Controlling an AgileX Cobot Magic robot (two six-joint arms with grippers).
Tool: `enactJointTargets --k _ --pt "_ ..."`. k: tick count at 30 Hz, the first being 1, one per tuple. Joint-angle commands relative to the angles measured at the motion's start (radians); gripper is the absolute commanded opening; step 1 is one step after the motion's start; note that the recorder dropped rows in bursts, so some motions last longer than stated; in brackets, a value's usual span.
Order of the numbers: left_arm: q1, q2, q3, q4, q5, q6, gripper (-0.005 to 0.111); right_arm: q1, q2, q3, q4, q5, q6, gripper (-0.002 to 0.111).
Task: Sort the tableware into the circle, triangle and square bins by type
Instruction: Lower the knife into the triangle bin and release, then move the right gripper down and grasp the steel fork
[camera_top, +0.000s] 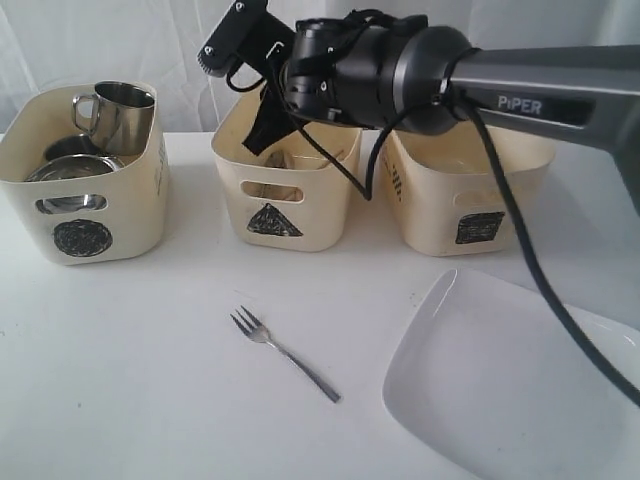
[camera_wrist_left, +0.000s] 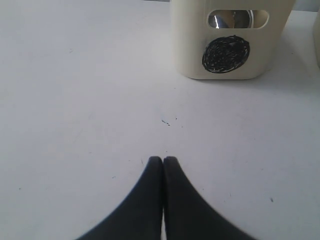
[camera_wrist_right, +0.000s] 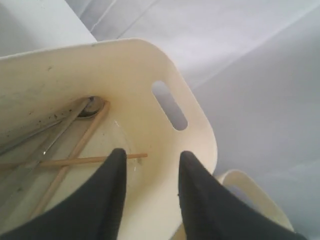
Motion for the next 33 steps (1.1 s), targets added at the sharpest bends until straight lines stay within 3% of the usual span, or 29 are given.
enactJointTargets --k 1,4,9,12,14,21,33 --pt "0.0 -0.004 0.003 -0.006 -0.004 -0.002 0.0 0.042 -0.081 0.001 0.213 0.2 -0.002 0.034" --pt "0.0 -0.004 0.003 -0.006 -0.004 -0.002 0.0 0.053 -0.113 0.001 0.445 0.318 -0.161 0.034" --pt "0.0 -0.004 0.003 -0.006 -0.004 -0.002 0.0 0.053 -0.112 0.001 1.017 0.555 -0.681 0.034" --pt "0.0 -0.004 0.003 -0.006 -0.004 -0.002 0.0 0.053 -0.077 0.01 1.18 0.628 -0.859 0.034" --pt "0.0 -0.004 0.003 -0.006 -0.004 -0.002 0.0 0.053 -0.05 0.022 1.193 0.623 -0.857 0.036" --pt "0.0 -0.004 0.003 -0.006 -0.004 -0.002 0.0 0.053 0.065 0.031 1.183 0.61 -0.857 0.064" --pt "0.0 -0.004 0.003 -0.006 -0.004 -0.002 0.0 0.053 0.197 0.031 1.183 0.594 -0.852 0.063"
